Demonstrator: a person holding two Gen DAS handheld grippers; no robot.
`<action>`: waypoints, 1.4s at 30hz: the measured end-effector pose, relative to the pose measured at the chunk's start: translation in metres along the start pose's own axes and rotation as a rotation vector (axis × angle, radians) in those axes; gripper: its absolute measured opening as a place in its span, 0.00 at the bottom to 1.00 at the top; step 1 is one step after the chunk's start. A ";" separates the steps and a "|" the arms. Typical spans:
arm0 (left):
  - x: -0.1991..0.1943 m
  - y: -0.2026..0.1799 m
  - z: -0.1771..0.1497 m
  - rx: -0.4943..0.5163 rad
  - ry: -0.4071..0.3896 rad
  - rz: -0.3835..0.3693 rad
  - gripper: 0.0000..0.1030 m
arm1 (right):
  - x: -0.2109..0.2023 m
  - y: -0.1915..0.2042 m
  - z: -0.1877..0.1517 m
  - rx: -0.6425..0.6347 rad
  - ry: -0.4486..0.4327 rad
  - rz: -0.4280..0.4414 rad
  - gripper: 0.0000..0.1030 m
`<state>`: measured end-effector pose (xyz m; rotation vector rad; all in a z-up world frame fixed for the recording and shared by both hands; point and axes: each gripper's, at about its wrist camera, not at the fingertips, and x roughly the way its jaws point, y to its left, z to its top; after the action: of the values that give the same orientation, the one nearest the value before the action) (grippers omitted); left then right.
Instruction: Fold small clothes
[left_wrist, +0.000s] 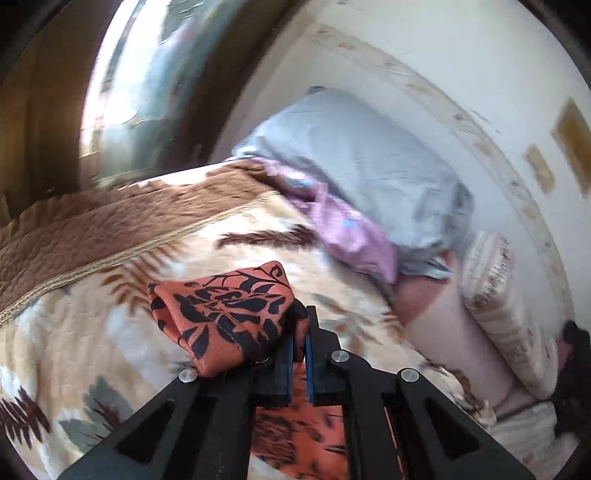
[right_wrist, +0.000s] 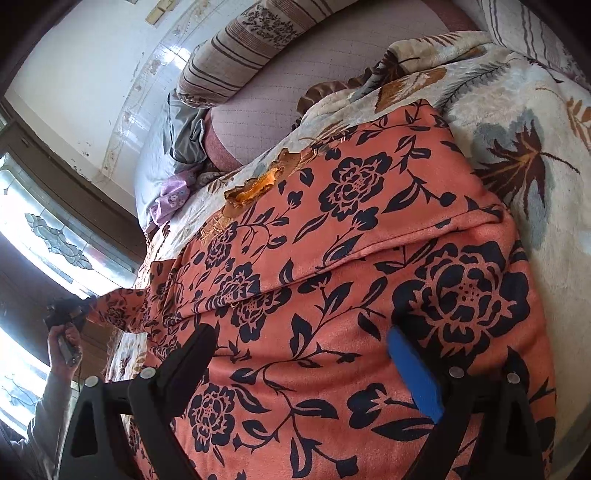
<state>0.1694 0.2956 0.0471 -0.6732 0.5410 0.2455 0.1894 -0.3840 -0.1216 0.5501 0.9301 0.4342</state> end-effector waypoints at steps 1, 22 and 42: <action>-0.006 -0.038 -0.007 0.061 0.003 -0.061 0.05 | -0.001 0.000 0.000 0.009 -0.004 0.004 0.93; 0.066 -0.186 -0.252 0.470 0.434 -0.133 0.73 | -0.062 -0.020 0.017 0.186 -0.183 0.132 0.93; 0.078 -0.054 -0.210 0.196 0.273 -0.070 0.73 | 0.033 -0.048 0.092 0.511 -0.030 -0.093 0.56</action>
<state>0.1730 0.1218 -0.1039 -0.5365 0.7902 0.0335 0.2897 -0.4259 -0.1281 0.9698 1.0365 0.0977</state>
